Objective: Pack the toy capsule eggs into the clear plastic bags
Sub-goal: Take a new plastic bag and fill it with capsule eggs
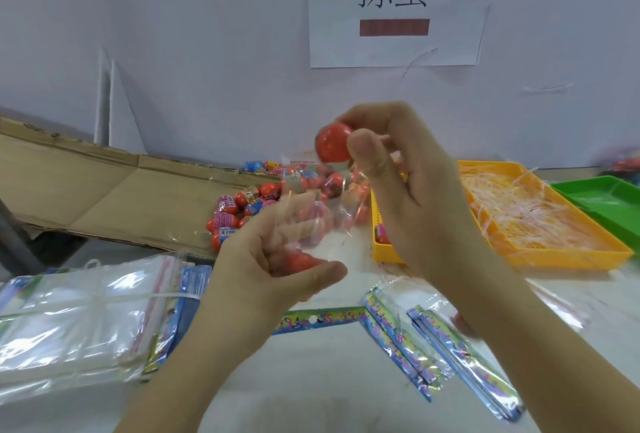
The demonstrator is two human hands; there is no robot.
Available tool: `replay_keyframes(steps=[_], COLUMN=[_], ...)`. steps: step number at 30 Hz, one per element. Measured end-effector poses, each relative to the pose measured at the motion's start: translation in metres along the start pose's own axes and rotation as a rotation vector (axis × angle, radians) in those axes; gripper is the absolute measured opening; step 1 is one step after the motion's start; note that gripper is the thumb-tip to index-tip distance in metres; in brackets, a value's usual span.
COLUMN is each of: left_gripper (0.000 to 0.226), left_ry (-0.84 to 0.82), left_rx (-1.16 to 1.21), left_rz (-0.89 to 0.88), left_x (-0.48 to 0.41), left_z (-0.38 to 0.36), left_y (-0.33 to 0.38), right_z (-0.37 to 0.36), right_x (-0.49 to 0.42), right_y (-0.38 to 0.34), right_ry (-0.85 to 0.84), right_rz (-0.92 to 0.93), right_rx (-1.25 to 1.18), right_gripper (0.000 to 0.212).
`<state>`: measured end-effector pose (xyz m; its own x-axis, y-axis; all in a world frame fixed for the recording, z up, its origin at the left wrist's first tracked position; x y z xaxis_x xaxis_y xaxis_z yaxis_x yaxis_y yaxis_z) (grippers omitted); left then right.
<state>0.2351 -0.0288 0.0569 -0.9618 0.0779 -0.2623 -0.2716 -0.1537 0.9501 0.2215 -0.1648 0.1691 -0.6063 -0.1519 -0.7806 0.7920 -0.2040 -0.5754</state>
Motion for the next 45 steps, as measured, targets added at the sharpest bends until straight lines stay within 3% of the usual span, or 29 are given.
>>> replay_keyframes(steps=[3, 7, 12, 16, 21, 25, 30, 33, 36, 37, 40, 42, 45], left_gripper=[0.069, 0.058, 0.029, 0.032, 0.027, 0.033, 0.027, 0.033, 0.031, 0.033, 0.041, 0.031, 0.021], left_ry=[-0.013, 0.009, 0.091, 0.155, 0.132, 0.138, 0.177, 0.238, 0.324, 0.345, 0.371, 0.376, 0.359], left_rx=[-0.026, -0.095, -0.013, 0.031, 0.049, 0.081, 0.053, 0.094, 0.192, 0.210, 0.191, 0.187, 0.166], left_rz=[-0.069, -0.104, -0.082, -0.068, -0.098, -0.087, -0.088, -0.062, -0.042, -0.037, 0.001, 0.023, 0.032], left_x=[0.002, 0.004, 0.006, 0.006, 0.005, 0.003, 0.003, 0.003, 0.002, 0.001, -0.001, -0.002, -0.004], left_z=[-0.002, 0.002, 0.003, 0.007, 0.009, 0.009, 0.014, 0.025, 0.048, 0.056, 0.069, 0.072, 0.068], left_y=[0.006, 0.009, 0.010, 0.009, 0.012, 0.010, 0.008, 0.009, 0.007, 0.007, 0.003, -0.001, -0.004], right_z=[0.001, -0.010, -0.022, -0.030, -0.021, -0.029, -0.036, -0.023, -0.009, -0.016, -0.066, -0.094, -0.115], right_x=[0.003, 0.006, 0.013, 0.014, 0.007, 0.010, 0.013, 0.007, 0.010, 0.015, 0.054, 0.082, 0.097], right_y=[0.010, 0.022, 0.028, 0.023, 0.012, 0.015, 0.018, 0.020, 0.052, 0.066, 0.107, 0.121, 0.125], right_ry=[0.031, -0.066, -0.149, -0.224, -0.167, -0.249, -0.322, -0.157, 0.045, -0.009, -0.454, -0.699, -0.832], right_rz=[-0.089, -0.243, -0.315, -0.270, -0.212, -0.225, -0.224, -0.180, -0.268, -0.328, -0.480, -0.478, -0.369], right_rx=[0.198, 0.219, 0.317, 0.447, 0.149, 0.151, 0.166, -0.016, -0.157, -0.073, 0.260, 0.457, 0.692], right_gripper=[0.029, 0.018, 0.036, 0.036, 0.041, 0.059, 0.063, 0.040, 0.030, 0.031, 0.047, 0.047, 0.049])
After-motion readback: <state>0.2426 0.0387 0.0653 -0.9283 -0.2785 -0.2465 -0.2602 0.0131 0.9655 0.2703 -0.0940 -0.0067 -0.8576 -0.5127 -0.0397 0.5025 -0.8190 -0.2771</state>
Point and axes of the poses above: each hand's wrist, its own x-axis away from the middle knuckle, its own z-axis out of the back of the hand, y = z × x, the point moved 10 cm from there along -x, towards the middle knuckle, and after that the axes turned 14 degrees about -x, right-handed, at the moved point
